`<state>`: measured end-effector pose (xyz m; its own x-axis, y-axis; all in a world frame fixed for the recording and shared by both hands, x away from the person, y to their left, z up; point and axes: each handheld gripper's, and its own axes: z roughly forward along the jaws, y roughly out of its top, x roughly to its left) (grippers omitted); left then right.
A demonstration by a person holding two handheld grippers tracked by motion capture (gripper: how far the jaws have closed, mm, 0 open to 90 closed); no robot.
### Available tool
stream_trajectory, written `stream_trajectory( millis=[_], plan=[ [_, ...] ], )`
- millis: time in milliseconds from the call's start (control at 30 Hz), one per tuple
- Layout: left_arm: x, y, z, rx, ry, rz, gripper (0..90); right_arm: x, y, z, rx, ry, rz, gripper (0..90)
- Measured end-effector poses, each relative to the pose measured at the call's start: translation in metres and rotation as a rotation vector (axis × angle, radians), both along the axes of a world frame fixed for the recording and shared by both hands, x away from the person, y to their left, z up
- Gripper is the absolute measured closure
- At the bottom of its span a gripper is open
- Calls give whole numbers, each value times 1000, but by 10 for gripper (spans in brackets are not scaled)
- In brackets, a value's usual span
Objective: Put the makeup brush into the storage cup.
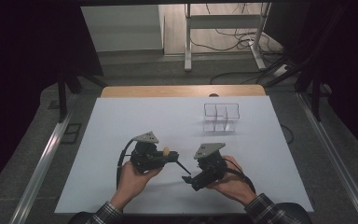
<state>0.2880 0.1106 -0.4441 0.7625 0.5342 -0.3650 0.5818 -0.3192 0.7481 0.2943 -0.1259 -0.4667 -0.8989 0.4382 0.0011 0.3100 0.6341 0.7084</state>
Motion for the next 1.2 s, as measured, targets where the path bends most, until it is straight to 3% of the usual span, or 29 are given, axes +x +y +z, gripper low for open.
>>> stream_trajectory(
  millis=[167,267,433,733,867,900,1000,1100,1200],
  plan=[
    [-2,-5,1,-4,-5,-15,830,-3,5,1,4,-25,0,91],
    [-4,-8,2,-8,-5,-22,830,-6,6,4,15,-37,7,207],
    [-5,-10,2,-16,0,-33,829,-8,7,7,29,-21,49,487],
    [-5,-13,0,-11,12,-45,829,-10,8,9,24,-31,95,817],
    [-4,-13,-2,-19,7,-48,819,-12,10,10,-4,-51,109,838],
    [-4,-12,-1,-15,0,-43,791,-12,10,10,-5,-48,112,840],
    [-3,-10,2,-5,-32,-13,474,-12,10,11,0,-42,112,840],
    [-4,-7,6,46,-88,12,217,-11,7,12,8,-35,100,840],
    [-7,-7,6,112,-126,27,86,-9,4,13,19,-30,87,840]
  ],
)
